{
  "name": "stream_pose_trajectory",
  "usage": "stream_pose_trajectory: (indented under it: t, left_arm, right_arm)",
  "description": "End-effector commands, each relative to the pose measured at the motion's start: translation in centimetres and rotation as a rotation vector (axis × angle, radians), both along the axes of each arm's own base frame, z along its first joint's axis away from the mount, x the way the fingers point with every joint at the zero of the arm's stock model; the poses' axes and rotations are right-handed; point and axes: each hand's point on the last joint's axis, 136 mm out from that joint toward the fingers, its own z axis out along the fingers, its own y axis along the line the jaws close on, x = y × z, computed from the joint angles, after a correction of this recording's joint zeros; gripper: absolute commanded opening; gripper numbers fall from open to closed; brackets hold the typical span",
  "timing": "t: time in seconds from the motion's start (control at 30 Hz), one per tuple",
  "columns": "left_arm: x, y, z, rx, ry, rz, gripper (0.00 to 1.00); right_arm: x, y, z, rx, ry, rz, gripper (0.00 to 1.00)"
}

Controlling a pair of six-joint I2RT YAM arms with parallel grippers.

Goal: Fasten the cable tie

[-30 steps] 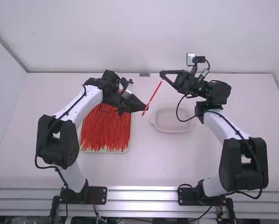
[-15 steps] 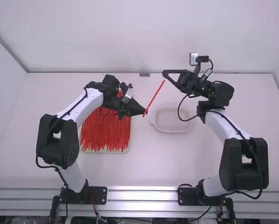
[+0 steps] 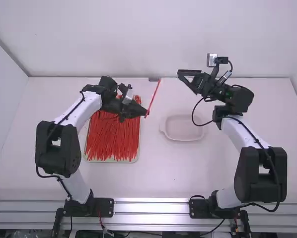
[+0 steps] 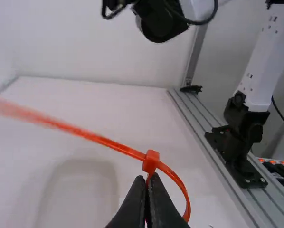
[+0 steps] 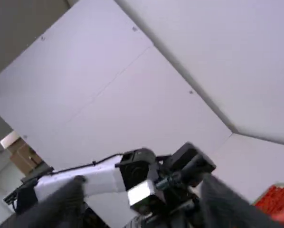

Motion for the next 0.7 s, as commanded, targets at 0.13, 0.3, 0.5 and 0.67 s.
stream_pose_trajectory:
  t: [0.13, 0.3, 0.5, 0.67]
  left_arm:
    - [2.2, 1.2, 3.6, -0.039, -0.013, 0.036, 0.02]
    - [3.1, 1.1, 5.0, -0.008, -0.038, 0.049, 0.02]
    - [3.4, 1.1, 6.4, -0.016, -0.118, 0.048, 0.02]
    - [3.4, 1.1, 7.4, -0.046, -0.14, 0.036, 0.02]
  right_arm:
    - [-1.4, 2.1, -0.5, -0.06, -0.024, 0.073, 0.99]
    - [-0.5, 3.4, -2.5, -0.073, 0.01, 0.039, 0.99]
    - [-0.1, 4.8, -3.6, -0.088, 0.023, 0.02, 0.99]
    - [-0.6, 6.0, -3.4, -0.087, 0.0, 0.037, 0.99]
